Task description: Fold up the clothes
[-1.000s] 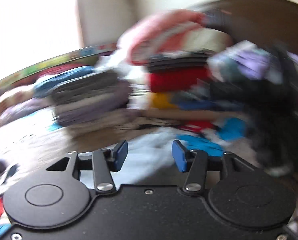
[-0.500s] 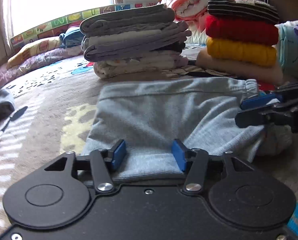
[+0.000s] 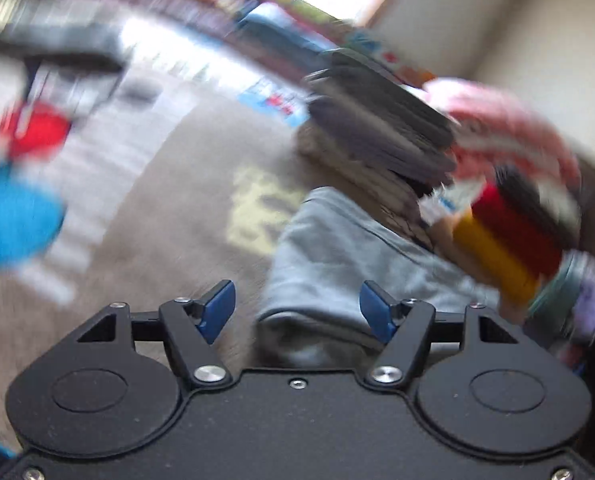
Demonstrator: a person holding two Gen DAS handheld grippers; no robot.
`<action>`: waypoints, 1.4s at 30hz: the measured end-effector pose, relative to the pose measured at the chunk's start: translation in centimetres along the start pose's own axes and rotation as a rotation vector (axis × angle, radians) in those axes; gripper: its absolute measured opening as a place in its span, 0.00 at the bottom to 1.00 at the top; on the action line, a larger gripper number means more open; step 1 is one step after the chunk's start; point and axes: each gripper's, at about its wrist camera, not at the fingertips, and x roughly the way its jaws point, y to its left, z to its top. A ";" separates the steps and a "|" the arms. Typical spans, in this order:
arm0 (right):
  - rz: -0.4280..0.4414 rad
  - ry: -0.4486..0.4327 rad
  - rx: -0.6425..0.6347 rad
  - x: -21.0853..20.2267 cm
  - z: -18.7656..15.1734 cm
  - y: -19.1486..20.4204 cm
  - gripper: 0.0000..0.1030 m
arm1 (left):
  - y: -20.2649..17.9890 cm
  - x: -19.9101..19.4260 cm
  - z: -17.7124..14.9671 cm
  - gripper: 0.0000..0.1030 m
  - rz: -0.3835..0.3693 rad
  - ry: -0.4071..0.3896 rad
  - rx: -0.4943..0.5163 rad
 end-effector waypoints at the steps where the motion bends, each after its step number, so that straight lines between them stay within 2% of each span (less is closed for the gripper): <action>1: 0.018 0.020 0.123 0.1 0.0 -1.4 0.87 | 0.8 0.4 0.3 0.67 -0.012 0.025 -0.058; 3: 0.061 0.081 0.305 1.2 -0.5 -3.5 0.87 | 1.7 1.0 0.8 0.68 -0.035 0.050 -0.135; 6: 0.082 0.108 0.336 3.0 -0.7 -3.4 0.88 | 1.4 1.0 0.9 0.68 -0.052 0.048 -0.158; 8: 0.109 0.126 0.351 4.6 -1.0 -3.0 0.83 | 1.1 0.6 0.7 0.67 -0.058 0.047 -0.160; 9: 0.082 0.128 0.331 5.3 -1.2 -2.6 0.80 | 0.9 0.5 0.6 0.58 -0.062 0.046 -0.162; 10: 0.056 0.128 0.296 5.7 -1.3 -2.1 0.73 | 0.7 0.3 0.6 0.34 -0.065 0.045 -0.163; 11: 0.033 0.127 0.259 6.1 -1.5 -1.7 0.69 | 0.6 0.2 0.5 0.30 -0.068 0.044 -0.165; 13: 0.029 0.113 0.284 6.1 -1.7 -2.2 0.49 | 0.2 -0.2 0.3 0.17 -0.075 0.043 -0.168; 18: 0.049 0.086 0.323 5.1 -2.2 -2.5 0.37 | -0.7 -1.0 0.0 0.12 -0.092 0.038 -0.175; 20: 0.092 0.086 0.373 4.2 -2.5 -2.5 0.34 | -1.0 -1.4 -0.2 0.12 -0.098 0.037 -0.177; 24: 0.181 0.147 0.420 2.4 -3.9 -0.6 0.33 | -0.6 -7.7 -1.0 0.12 -0.102 0.023 -0.139; 28: 0.238 0.188 0.374 0.0 -5.4 3.5 0.32 | 0.7 -14.0 -3.3 0.12 -0.094 0.022 -0.131; 29: 0.235 0.203 0.370 -0.7 -6.3 4.4 0.32 | 1.3 -15.1 -4.1 0.13 -0.092 0.026 -0.139; 30: 0.227 0.219 0.365 -1.5 -7.3 5.3 0.32 | 1.9 -15.7 -4.9 0.18 -0.083 0.043 -0.137; 31: 0.188 0.234 0.338 -2.1 -8.2 6.1 0.38 | 2.8 -16.0 -5.7 0.34 -0.066 0.063 -0.129; 33: 0.098 0.241 0.285 -3.6 -9.9 7.2 0.42 | 4.8 -16.9 -6.4 0.48 -0.053 0.061 -0.156; 34: 0.089 0.213 0.296 -4.5 -10.0 7.1 0.48 | 5.7 -17.4 -6.8 0.54 -0.048 0.061 -0.170; 35: 0.089 0.180 0.313 -5.4 -10.0 7.1 0.55 | 6.6 -17.5 -6.7 0.60 -0.079 0.066 -0.203; 36: 0.088 0.136 0.323 -6.3 -9.8 7.0 0.71 | 7.2 -17.4 -6.5 0.65 -0.087 0.057 -0.239; 37: 0.087 0.105 0.326 -7.0 -9.7 6.9 0.81 | 7.6 -17.2 -6.4 0.65 -0.093 0.052 -0.259; 40: 0.115 0.105 0.368 -7.0 -9.8 6.4 0.82 | 8.2 -15.9 -6.2 0.67 -0.116 0.083 -0.297; 42: 0.127 0.123 0.380 -6.5 -10.2 6.4 0.82 | 8.1 -15.1 -6.1 0.72 -0.125 0.098 -0.285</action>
